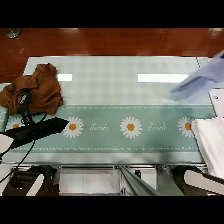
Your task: Fold the shirts.
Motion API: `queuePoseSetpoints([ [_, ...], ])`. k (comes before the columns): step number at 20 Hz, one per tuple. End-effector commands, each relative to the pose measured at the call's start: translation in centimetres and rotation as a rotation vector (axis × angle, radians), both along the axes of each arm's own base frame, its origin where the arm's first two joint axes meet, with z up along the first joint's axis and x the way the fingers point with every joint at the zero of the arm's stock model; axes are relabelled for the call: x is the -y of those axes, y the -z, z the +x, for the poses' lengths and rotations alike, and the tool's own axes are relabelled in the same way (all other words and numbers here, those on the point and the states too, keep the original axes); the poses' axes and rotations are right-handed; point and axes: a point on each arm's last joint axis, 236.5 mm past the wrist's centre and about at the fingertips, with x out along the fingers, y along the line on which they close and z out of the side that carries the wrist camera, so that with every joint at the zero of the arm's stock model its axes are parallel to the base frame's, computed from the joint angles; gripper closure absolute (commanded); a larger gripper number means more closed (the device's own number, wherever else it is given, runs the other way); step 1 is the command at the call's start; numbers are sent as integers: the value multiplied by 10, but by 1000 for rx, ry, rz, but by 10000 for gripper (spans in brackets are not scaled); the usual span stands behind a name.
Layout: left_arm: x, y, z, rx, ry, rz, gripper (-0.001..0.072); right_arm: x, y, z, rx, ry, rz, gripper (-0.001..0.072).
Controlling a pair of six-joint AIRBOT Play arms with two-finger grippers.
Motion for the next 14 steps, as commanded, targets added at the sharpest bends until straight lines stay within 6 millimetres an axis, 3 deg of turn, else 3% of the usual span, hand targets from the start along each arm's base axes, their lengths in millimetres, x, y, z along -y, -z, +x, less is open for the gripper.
queuePoseSetpoints([
  [1,0,0,0,0,0,0,686,64,22,-80,-134,216,-78,688],
  [3,0,0,0,3,4,4,686,100,37,-135,-220,354,-154,688],
  [5,0,0,0,12,17,12,686,121,49,-184,-286,496,-177,688],
  [8,0,0,0,14,18,13,686,127,72,-248,-379,687,-162,688],
  [10,0,0,0,13,19,13,686,133,83,-309,-516,905,-247,687],
  [11,0,0,0,12,19,13,686,134,89,-328,-556,982,-280,680],
  [12,0,0,0,11,19,13,686,133,97,-333,-578,988,-279,520],
  [13,0,0,0,12,19,14,686,133,104,-330,-585,973,-265,202],
  [14,0,0,0,12,18,14,686,138,109,-321,-567,953,-255,82],
])
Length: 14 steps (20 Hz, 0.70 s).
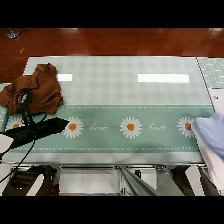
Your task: Fold the shirts.
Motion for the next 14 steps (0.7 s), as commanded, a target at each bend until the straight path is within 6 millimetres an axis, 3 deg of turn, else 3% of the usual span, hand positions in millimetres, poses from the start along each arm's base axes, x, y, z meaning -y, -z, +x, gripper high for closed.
queuePoseSetpoints([
  [1,0,1,1,-1,-1,2,686,13,16,-15,-41,69,-35,82],
  [3,-3,1,9,11,-17,5,686,34,10,24,91,9,-70,97],
  [4,-5,-4,18,22,-30,9,686,45,-1,60,216,-41,-88,161],
  [5,-7,-12,29,38,-25,19,687,49,-16,101,362,-110,-89,352],
  [6,-8,-28,45,66,-17,30,687,46,-42,152,548,-213,-79,597],
  [7,-7,-49,63,104,0,42,687,37,-73,201,713,-326,-84,688],
  [9,0,-107,108,193,45,54,687,-1,-120,278,902,-549,-90,688],
  [10,8,-134,126,229,86,63,687,-34,-130,311,927,-697,-91,688],
  [12,29,-169,150,262,178,79,687,-113,-117,353,896,-947,-28,688],
  [14,43,-163,161,244,249,162,688,-187,-69,368,750,-1157,50,688],
])
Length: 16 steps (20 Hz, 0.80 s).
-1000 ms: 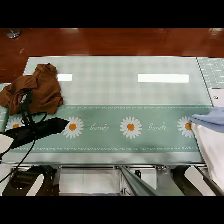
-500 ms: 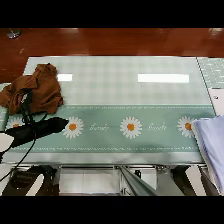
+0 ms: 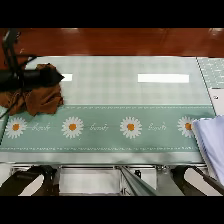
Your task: Fold the shirts.
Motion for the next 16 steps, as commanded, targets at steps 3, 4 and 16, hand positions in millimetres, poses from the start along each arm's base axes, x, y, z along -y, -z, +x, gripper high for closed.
queuePoseSetpoints([
  [3,20,52,19,-112,83,241,687,-174,123,35,-211,-473,-162,688],
  [4,16,81,14,-151,86,290,687,-181,158,29,-267,-484,-187,688],
  [16,-41,152,8,-327,-43,349,686,-158,239,4,-454,-416,-222,688],
])
